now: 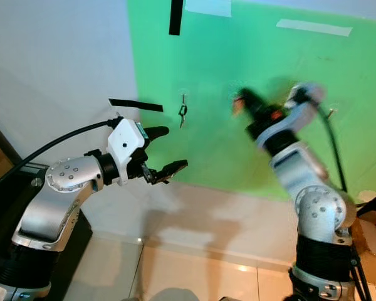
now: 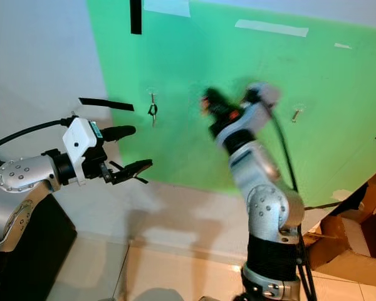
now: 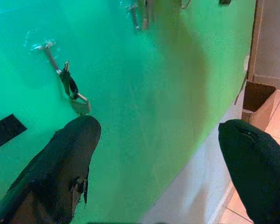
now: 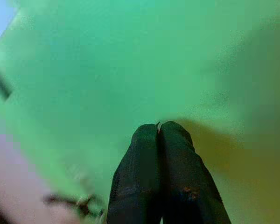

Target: Hang keys on a hook

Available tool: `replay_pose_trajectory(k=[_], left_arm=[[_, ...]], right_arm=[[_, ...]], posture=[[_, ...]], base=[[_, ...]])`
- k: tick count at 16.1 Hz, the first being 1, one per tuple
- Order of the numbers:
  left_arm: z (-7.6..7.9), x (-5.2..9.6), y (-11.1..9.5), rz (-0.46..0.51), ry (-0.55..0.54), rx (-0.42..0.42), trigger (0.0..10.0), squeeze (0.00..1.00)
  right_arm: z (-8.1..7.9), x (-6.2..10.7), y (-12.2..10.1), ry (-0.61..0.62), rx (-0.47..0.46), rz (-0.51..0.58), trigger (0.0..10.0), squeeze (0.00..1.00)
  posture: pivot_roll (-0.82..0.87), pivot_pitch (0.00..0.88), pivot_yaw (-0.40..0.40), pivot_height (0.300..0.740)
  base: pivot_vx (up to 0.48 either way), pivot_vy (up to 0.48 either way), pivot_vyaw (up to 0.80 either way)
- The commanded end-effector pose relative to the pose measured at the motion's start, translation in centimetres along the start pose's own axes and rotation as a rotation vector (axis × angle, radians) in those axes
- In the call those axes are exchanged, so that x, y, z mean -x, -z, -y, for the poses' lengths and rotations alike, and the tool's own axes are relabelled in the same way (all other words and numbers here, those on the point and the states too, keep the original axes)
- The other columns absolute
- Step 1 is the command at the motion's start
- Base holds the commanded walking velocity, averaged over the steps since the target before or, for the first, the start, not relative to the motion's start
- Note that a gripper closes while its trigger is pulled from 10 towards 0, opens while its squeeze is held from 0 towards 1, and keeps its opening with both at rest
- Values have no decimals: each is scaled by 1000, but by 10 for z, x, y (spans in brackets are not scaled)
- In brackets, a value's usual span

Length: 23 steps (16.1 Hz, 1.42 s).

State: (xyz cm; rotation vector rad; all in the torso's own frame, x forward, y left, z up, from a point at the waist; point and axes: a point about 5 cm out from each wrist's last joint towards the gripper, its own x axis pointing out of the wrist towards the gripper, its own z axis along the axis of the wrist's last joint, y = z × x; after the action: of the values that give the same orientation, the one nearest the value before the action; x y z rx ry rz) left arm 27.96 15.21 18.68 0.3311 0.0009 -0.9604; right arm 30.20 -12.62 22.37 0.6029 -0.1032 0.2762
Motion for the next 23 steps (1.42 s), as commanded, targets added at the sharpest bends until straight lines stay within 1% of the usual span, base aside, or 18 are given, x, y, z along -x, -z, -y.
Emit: replay_pose_trajectory(k=[1, 2, 3, 5, 8, 9, 12, 16, 18, 21, 23], left_arm=[[-1, -2, -4, 9, 1, -15, 10000, 0], [0, -3, -4, 9, 4, -12, 10000, 0], [1, -3, -4, 10, 6, -10, 10000, 0], [1, -3, -4, 12, 8, -10, 10000, 0], [1, -4, -5, 13, 12, -10, 10000, 0], [1, -4, -5, 13, 13, -10, 10000, 0], [1, -4, -5, 12, 16, -9, 10000, 0], [1, -5, -5, 13, 16, -7, 10000, 0], [0, -5, -5, 13, 14, -8, 10000, 0], [0, -5, -5, 13, 15, -9, 10000, 0], [0, -5, -5, 13, 15, -9, 10000, 0]], right_arm=[[-4, 1, -12, 8, 14, 64, 10000, 0], [-8, 4, -13, 7, 31, 84, 10000, 0], [-11, 6, -13, 6, 27, 92, 10000, 0], [-15, 10, -9, 5, 2, 84, 10000, 0], [-17, 12, -6, -4, 0, 68, 10000, 0], [-19, 13, -5, -20, 7, 55, 10000, 0], [-22, 15, 2, -65, 70, -25, 10000, 0], [-20, 14, 11, -59, 133, -105, 10000, 0], [-16, 11, 15, -23, 166, -136, 10000, 0], [-10, 7, 15, 51, 170, -150, 10000, 0], [-7, 5, 13, 84, 146, -141, 10000, 0]], posture=[[-9, 0, -62, 740], [-12, 0, -60, 740], [-13, 0, -59, 740], [-16, 0, -56, 740], [-18, 0, -54, 740], [-19, 0, -52, 740], [-20, 0, -52, 740], [-19, 0, -55, 740], [-18, 0, -55, 740], [-17, 0, -55, 740], [-17, 0, -55, 740]], base=[[0, 0, 0], [0, 0, 0], [0, 0, 0], [0, 0, 0], [0, 0, 0], [0, 0, 0], [0, 0, 0], [0, 0, 0], [0, 0, 0], [0, 0, 0], [0, 0, 0]])
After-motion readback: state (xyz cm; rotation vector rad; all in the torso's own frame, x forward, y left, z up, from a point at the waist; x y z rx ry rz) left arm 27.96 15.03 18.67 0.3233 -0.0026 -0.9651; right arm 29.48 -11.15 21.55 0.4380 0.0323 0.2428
